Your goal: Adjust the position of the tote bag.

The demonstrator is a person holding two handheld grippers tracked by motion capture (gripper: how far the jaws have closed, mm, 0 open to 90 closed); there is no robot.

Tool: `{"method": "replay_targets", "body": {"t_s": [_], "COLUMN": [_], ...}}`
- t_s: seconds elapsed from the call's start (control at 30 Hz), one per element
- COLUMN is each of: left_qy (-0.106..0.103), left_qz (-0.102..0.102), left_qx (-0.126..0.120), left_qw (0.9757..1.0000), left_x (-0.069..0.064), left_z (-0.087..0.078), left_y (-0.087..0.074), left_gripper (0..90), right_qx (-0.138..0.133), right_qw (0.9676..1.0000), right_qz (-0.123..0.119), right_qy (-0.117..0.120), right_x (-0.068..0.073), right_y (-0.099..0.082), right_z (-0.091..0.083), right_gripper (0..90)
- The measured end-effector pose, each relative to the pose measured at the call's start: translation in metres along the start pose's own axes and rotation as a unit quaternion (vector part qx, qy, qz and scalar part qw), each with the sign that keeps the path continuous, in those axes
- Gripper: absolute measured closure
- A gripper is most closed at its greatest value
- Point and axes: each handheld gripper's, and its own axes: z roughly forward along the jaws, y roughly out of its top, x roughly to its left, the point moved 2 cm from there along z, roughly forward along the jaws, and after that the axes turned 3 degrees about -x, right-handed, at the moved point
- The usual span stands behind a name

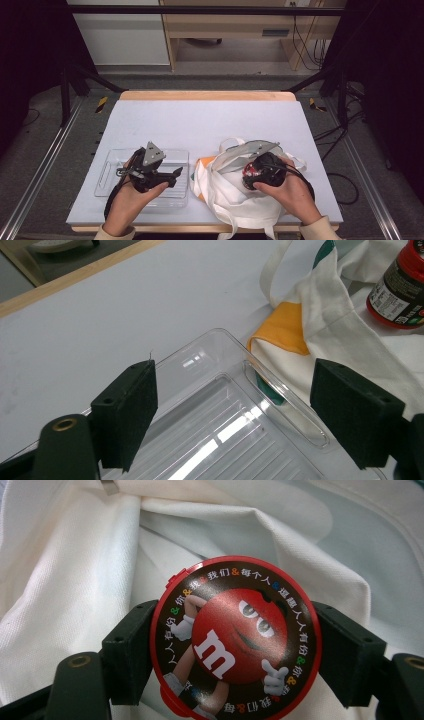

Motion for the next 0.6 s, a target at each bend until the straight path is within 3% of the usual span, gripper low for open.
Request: {"method": "replay_targets", "body": {"t_s": [0.6], "left_qy": [0.005], "left_qz": [-0.011], "left_qx": [0.005], "left_qw": [0.9999], "left_x": [0.0062], "left_z": [0.0004], "left_y": [-0.0035], "left_gripper": [15.6], "right_qx": [-0.007], "right_qw": [1.0000], "right_qz": [-0.001], "right_qy": [-0.002], "right_x": [-0.0034], "right_y": [0.0041], "right_z": [-0.0065], "right_gripper": [25.7]}}
